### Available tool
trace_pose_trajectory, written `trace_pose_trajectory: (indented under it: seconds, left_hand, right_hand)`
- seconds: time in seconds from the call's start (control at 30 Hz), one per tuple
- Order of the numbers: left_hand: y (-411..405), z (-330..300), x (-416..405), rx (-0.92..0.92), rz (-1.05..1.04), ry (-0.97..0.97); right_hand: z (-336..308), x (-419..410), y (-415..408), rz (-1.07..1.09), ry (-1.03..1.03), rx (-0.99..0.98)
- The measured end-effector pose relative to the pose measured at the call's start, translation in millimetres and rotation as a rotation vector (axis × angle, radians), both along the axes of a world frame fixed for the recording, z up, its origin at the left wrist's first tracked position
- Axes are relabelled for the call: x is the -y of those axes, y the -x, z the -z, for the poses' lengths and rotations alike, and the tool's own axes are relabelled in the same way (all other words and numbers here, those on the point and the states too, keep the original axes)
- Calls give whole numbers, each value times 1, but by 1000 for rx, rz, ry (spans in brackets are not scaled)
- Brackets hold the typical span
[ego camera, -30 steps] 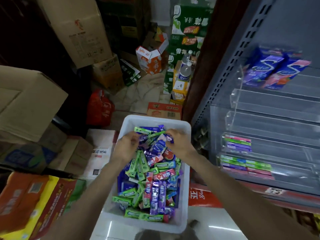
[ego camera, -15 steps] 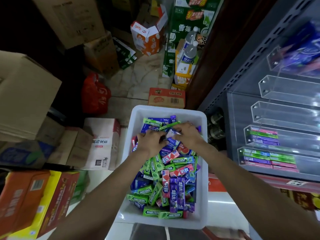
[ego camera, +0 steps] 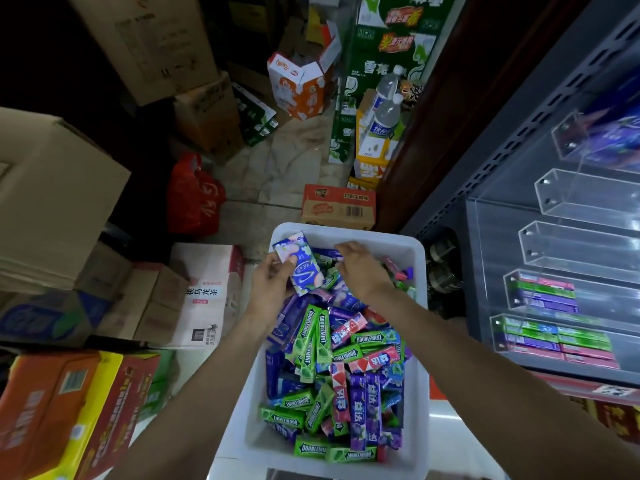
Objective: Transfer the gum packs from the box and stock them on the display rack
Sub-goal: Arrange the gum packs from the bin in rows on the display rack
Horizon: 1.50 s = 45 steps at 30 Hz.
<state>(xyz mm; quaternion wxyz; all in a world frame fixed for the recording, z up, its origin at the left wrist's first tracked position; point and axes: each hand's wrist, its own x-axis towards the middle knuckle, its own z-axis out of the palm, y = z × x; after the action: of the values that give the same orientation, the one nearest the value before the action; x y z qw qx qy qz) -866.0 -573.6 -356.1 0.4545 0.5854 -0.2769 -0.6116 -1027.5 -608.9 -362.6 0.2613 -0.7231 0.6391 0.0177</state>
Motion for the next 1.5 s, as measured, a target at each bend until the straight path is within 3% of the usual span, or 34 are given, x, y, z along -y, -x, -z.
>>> trace_pose_trajectory:
  seconds: [0.1, 0.2, 0.3, 0.4, 0.53, 0.63, 0.77, 1.03, 1.27, 1.5]
  left_hand:
    - [-10, 1, 1, -48, -8, -17]
    - [-16, -2, 1, -50, 10, -1]
    - [-23, -6, -3, -33, 8, -3]
    - [-32, -6, -5, 8, 20, -2]
    - [-35, -8, -4, -3, 10, -19]
    - [-37, -10, -4, 5, 23, -32]
    - [-37, -15, -3, 18, 15, -49]
    - [-10, -40, -4, 10, 41, -81]
    - [51, -105, -4, -124, 111, 80]
    - [155, -185, -1, -157, 203, 247]
  right_hand:
    - [2, -3, -14, -95, 80, -287]
    - [8, -5, -23, -86, 171, -429]
    - [7, -4, -30, 31, 297, -446]
    - [10, 0, -32, -71, 221, -472]
    - [7, 1, -28, -74, 327, -567]
    - [5, -1, -23, -133, 289, -503]
    - [-5, -6, -15, -66, 301, -305]
    - [-52, -24, 27, 365, 163, 571]
    - [-129, -47, 94, 674, 28, 1170]
    - [-200, -66, 195, 654, -1, 1414]
